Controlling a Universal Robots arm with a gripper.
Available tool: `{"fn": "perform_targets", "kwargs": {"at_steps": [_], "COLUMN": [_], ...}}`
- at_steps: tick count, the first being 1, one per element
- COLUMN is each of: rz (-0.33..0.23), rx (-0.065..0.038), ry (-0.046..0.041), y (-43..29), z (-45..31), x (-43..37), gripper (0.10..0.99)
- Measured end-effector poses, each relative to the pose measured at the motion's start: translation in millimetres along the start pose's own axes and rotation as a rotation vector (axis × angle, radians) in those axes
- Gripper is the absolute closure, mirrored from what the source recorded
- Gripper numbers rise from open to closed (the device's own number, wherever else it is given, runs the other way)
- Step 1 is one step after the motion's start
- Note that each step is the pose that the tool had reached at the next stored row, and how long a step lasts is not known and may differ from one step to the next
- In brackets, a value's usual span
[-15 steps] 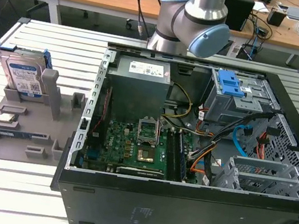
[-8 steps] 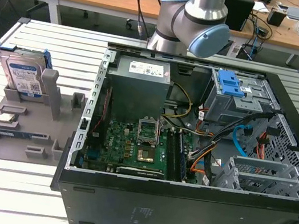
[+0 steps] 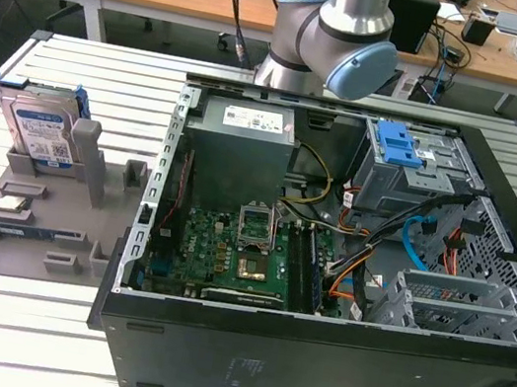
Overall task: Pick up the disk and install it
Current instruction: 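Pick up the disk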
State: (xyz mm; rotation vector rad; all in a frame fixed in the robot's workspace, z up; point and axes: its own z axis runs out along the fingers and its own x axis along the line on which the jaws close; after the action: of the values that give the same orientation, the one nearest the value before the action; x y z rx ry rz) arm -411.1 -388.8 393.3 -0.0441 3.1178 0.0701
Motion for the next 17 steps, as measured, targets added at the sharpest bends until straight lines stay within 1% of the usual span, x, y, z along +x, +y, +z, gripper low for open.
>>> {"fn": "perform_targets", "kwargs": {"at_steps": [1, 2, 11, 12, 13, 17], "rz": [-0.016, -0.056, -0.176, -0.204, -0.267, -0.321], "rx": [0.0, -0.001, -0.004, -0.005, -0.006, -0.008], "ry": [0.0007, 0.0025, 0.0078, 0.009, 0.0119, 0.0143], "y": [0.0, 0.0, 0.0, 0.0, 0.0, 0.0], "z": [0.0, 0.0, 0.0, 0.0, 0.0, 0.0], "x": [0.0, 0.0, 0.0, 0.0, 0.0, 0.0], "gripper": [0.98, 0.98, 0.98, 0.98, 0.98, 0.98]}}
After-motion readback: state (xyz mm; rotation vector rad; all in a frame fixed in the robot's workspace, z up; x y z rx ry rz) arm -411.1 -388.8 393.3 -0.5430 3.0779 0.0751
